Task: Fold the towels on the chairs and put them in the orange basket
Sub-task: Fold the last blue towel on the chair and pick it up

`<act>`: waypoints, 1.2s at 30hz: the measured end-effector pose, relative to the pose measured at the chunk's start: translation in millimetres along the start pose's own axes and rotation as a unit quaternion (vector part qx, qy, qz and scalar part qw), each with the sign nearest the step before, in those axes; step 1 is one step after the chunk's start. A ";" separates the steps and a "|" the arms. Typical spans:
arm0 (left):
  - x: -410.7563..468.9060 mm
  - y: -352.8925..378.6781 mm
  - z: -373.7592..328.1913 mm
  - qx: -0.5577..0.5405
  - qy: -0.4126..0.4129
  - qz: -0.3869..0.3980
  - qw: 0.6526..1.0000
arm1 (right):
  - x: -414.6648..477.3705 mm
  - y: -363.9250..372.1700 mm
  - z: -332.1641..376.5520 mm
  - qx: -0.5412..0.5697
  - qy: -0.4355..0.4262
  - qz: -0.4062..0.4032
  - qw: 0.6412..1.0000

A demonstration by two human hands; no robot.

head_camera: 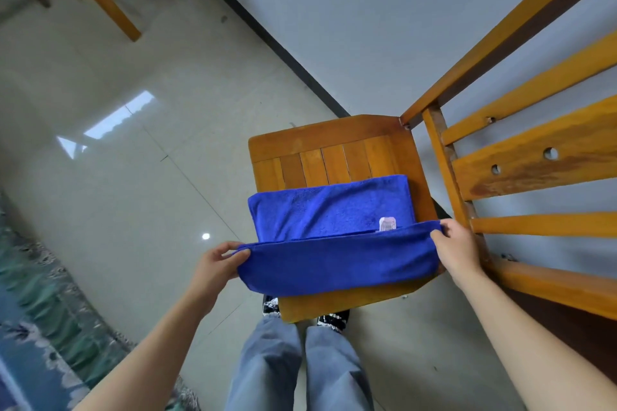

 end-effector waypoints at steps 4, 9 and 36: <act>14.0 -0.5 -29.2 -0.040 0.022 -0.018 0.999 | 30.2 3.1 15.8 0.016 -0.029 -0.021 0.999; 57.0 7.0 -59.0 -0.071 0.065 -0.064 0.993 | 78.8 19.9 22.0 0.025 -0.044 -0.062 0.997; 42.7 86.2 7.0 0.680 0.247 -0.151 0.673 | 28.0 62.8 -45.7 -0.120 0.055 0.014 0.991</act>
Point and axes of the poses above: each hand's wrist, its own x-axis towards the middle knuckle, its own y-axis out of the palm, z = x × y, the point moved 8 cm from there along x, towards the middle knuckle, and after that the axes turned 13 degrees about -y, right-handed, at the moved point
